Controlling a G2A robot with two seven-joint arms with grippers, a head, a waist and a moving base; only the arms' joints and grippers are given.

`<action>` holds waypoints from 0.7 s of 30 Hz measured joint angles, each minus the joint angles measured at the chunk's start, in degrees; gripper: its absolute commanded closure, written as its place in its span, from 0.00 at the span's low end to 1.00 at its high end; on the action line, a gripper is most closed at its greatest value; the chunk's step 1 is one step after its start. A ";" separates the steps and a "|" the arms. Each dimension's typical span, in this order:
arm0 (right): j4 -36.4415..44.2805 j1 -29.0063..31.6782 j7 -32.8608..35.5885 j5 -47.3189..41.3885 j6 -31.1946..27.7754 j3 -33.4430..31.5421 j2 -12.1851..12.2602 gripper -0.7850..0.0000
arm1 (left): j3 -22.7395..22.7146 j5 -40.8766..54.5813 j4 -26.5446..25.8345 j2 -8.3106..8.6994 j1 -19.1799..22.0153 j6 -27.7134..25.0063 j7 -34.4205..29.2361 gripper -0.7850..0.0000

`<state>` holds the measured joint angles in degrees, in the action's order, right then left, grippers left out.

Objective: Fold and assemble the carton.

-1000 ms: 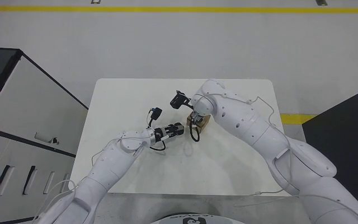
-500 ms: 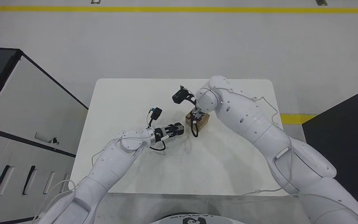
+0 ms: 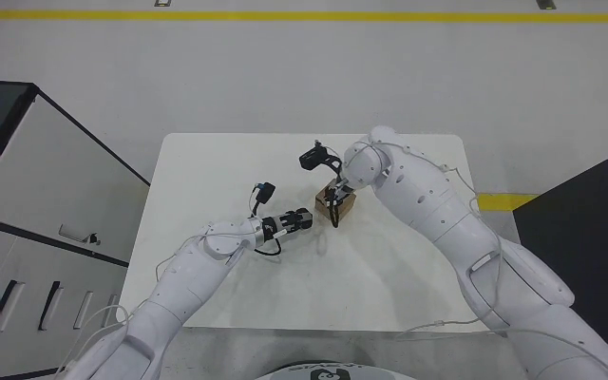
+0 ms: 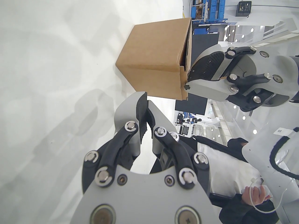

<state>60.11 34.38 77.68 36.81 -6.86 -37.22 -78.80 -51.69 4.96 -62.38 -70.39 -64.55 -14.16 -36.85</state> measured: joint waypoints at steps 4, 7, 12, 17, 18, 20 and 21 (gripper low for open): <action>-0.36 0.23 0.01 -0.24 -0.07 -0.24 0.03 1.00 | 0.00 0.00 0.00 0.00 0.00 0.00 0.00 1.00; -0.67 0.32 0.16 -0.08 -0.11 -0.02 -0.07 1.00 | 0.00 0.00 0.00 0.00 0.00 0.00 0.00 1.00; -1.10 0.27 0.04 -0.28 0.09 -0.06 -0.22 1.00 | 0.00 0.00 0.00 0.00 0.00 0.00 0.00 1.00; -1.47 0.30 -0.62 -1.42 0.65 -1.18 -0.11 1.00 | 0.00 0.00 0.00 0.00 0.00 0.00 0.00 1.00; -1.50 0.34 -0.76 -1.83 0.80 -1.54 -0.05 1.00 | 0.00 0.00 0.00 0.00 0.00 0.00 0.00 1.00; -1.62 0.53 -1.13 -3.02 1.23 -2.57 0.13 1.00 | 0.00 0.00 0.00 0.00 0.00 0.00 0.00 1.00; -1.68 0.63 -1.25 -3.55 1.35 -3.02 0.22 1.00 | 0.00 0.00 0.00 0.00 0.00 0.00 0.00 1.00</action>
<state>58.43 35.02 76.42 33.26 -5.51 -40.23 -78.57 -51.69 4.96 -62.38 -70.39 -64.55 -14.16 -36.85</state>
